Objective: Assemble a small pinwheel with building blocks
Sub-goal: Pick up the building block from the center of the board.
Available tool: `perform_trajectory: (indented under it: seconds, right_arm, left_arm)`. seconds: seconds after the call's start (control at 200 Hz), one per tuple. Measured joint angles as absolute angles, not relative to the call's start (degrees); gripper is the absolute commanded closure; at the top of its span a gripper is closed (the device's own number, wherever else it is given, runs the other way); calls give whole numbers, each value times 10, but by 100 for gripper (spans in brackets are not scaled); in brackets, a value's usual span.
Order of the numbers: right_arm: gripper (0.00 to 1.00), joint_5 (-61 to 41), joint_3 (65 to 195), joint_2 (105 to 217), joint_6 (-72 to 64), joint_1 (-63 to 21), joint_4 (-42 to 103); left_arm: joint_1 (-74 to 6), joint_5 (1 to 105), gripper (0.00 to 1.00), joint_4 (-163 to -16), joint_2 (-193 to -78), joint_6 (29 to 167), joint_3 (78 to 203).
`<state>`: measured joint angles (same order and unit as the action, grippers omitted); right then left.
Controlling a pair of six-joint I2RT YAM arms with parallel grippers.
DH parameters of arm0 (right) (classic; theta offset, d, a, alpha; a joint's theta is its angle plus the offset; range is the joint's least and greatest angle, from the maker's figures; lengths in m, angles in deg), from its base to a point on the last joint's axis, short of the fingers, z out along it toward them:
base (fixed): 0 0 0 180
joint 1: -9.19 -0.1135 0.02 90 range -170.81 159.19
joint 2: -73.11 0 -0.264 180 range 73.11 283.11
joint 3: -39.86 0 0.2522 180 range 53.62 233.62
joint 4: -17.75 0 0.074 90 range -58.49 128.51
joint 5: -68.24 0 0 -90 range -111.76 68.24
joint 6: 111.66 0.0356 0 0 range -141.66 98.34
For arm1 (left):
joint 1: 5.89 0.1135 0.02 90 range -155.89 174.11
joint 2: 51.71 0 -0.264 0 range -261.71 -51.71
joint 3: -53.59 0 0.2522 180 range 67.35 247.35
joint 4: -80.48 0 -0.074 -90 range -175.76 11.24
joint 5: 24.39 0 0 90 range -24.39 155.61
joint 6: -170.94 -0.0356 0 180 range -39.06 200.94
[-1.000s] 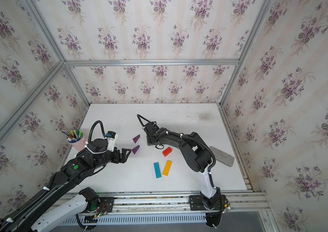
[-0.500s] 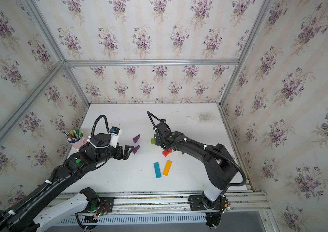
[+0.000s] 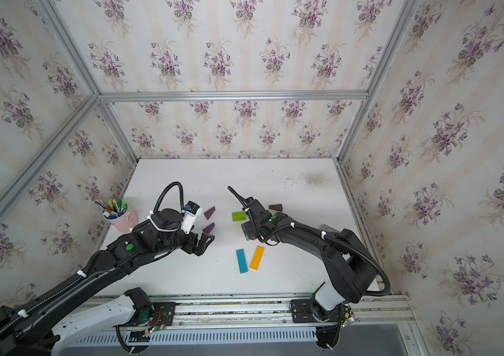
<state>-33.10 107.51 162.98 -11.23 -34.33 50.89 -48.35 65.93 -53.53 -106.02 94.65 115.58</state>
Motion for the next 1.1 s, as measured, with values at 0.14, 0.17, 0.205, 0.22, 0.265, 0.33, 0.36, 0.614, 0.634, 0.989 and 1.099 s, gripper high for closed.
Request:
perform_trajectory:
  seconds: [0.14, 0.17, 0.205, 0.22, 0.265, 0.33, 0.36, 0.614, 0.634, 0.989, 1.099]
  right_arm:
    - [15, -336, 1079, 1663, -127, -342, 507]
    - [15, -338, 1081, 1670, -130, -341, 508]
    - [15, -339, 1081, 1675, -132, -339, 508]
    - [15, -340, 1081, 1677, -133, -339, 507]
    - [15, -344, 1082, 1682, -133, -339, 506]
    - [16, -348, 1083, 1691, -137, -336, 506]
    - [17, -350, 1084, 1694, -138, -335, 506]
    - [25, -345, 1086, 1713, -146, -327, 502]
    - [24, -345, 1086, 1713, -146, -326, 502]
    - [24, -328, 1084, 1685, -144, -325, 511]
    - [24, -328, 1085, 1684, -144, -325, 512]
  left_arm:
    - [-493, 658, 1, -533, -1058, 951, 1146]
    - [-494, 658, 1, -532, -1055, 951, 1145]
    - [-494, 658, 1, -532, -1052, 951, 1144]
    - [-494, 658, 1, -532, -1051, 951, 1144]
    - [-494, 661, 1, -532, -1048, 951, 1144]
    - [-495, 663, 1, -532, -1045, 952, 1144]
    - [-495, 665, 1, -532, -1044, 952, 1144]
    - [-495, 671, 1, -532, -1044, 953, 1144]
    - [-495, 672, 1, -532, -1044, 953, 1144]
    - [-495, 675, 1, -532, -1053, 952, 1144]
    - [-495, 675, 1, -532, -1053, 952, 1144]
